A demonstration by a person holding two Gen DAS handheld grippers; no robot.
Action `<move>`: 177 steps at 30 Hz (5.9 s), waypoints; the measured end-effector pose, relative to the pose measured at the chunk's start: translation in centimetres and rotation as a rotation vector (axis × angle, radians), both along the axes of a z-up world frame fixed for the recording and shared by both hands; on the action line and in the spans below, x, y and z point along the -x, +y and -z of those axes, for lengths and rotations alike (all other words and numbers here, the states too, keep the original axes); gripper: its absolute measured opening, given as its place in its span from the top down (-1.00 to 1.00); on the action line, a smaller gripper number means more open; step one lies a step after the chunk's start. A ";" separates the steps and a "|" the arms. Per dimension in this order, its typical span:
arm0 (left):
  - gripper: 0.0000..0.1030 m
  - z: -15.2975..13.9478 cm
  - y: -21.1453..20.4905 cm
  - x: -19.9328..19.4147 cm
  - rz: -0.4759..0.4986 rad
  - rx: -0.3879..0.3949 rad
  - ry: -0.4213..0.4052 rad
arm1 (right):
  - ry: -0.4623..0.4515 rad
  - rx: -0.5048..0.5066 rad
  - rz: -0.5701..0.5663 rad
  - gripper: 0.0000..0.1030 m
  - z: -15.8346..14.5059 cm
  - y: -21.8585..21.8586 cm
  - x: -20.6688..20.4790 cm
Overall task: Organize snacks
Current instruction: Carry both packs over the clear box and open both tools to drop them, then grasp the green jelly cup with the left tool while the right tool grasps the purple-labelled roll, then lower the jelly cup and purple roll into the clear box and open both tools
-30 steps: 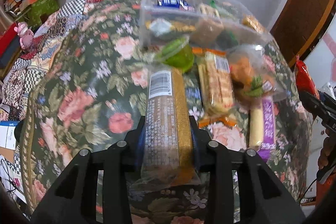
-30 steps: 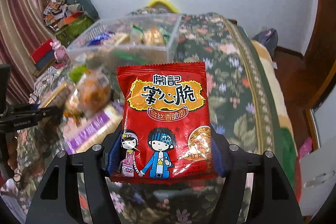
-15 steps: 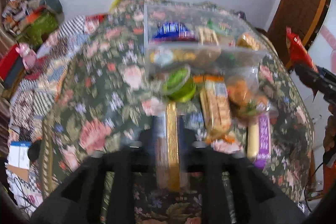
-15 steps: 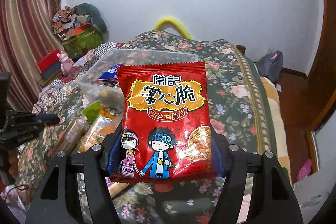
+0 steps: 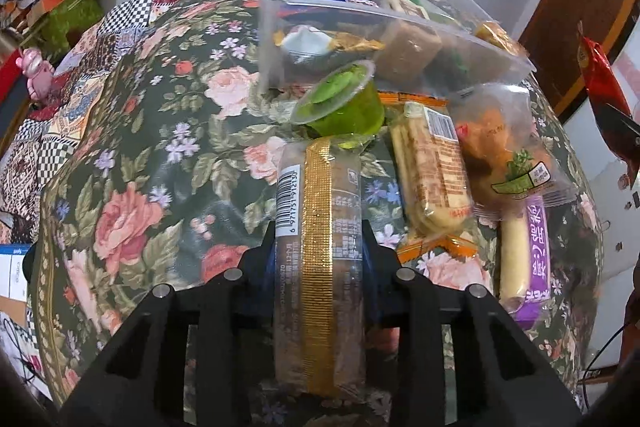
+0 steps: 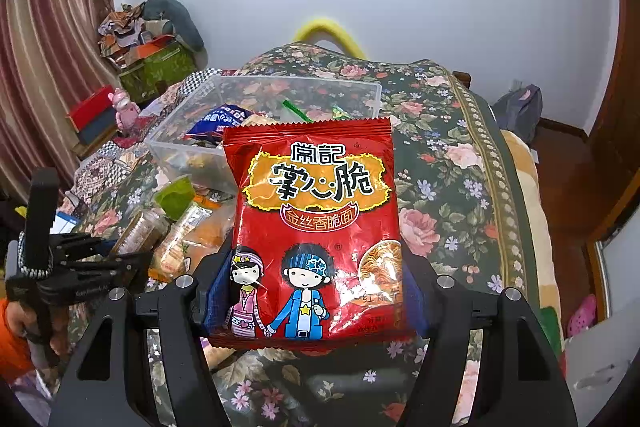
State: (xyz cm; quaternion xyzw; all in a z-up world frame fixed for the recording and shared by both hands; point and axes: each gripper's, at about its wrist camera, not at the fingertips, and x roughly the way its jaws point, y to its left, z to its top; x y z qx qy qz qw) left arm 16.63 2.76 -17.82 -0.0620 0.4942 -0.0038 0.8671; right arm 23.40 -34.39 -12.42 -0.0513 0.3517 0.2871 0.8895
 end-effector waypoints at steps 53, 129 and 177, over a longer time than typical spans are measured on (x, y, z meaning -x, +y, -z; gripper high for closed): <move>-0.05 -10.5 0.3 -14.9 0.042 -0.070 -0.290 | -0.039 0.146 0.023 -0.77 -1.9 8.9 -8.4; -0.13 -6.5 2.8 -3.4 -0.018 0.092 -0.257 | 0.106 -0.022 0.082 0.19 0.9 0.9 1.1; -0.21 -10.7 2.6 -13.0 0.019 -0.062 -0.333 | -0.013 0.031 -0.075 0.08 -3.3 11.7 -6.4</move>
